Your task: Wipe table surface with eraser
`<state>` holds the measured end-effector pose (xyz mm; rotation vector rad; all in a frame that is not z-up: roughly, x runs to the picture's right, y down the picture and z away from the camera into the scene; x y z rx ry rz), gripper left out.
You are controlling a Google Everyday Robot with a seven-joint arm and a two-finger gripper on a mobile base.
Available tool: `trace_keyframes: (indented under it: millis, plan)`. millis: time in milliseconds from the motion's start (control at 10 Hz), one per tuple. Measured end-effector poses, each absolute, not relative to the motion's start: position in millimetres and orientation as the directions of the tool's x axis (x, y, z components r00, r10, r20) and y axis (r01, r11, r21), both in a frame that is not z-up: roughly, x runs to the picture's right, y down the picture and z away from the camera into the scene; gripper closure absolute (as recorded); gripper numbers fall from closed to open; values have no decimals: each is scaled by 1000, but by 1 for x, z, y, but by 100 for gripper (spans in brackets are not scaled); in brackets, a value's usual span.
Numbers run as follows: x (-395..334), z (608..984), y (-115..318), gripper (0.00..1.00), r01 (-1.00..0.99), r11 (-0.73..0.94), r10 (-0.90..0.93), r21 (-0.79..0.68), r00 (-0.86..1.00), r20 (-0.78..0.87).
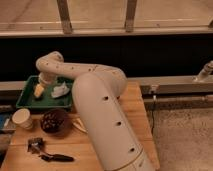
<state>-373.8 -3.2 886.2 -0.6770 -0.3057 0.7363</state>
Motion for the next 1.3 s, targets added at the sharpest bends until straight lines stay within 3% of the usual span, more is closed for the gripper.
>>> trace_keyframes:
  millis: [300,1300]
  plan:
    - [-381,890,-12,20,-518,499,766,-695,639,74]
    - [-407,908,-1,20,-487,496,741,-719,669,58]
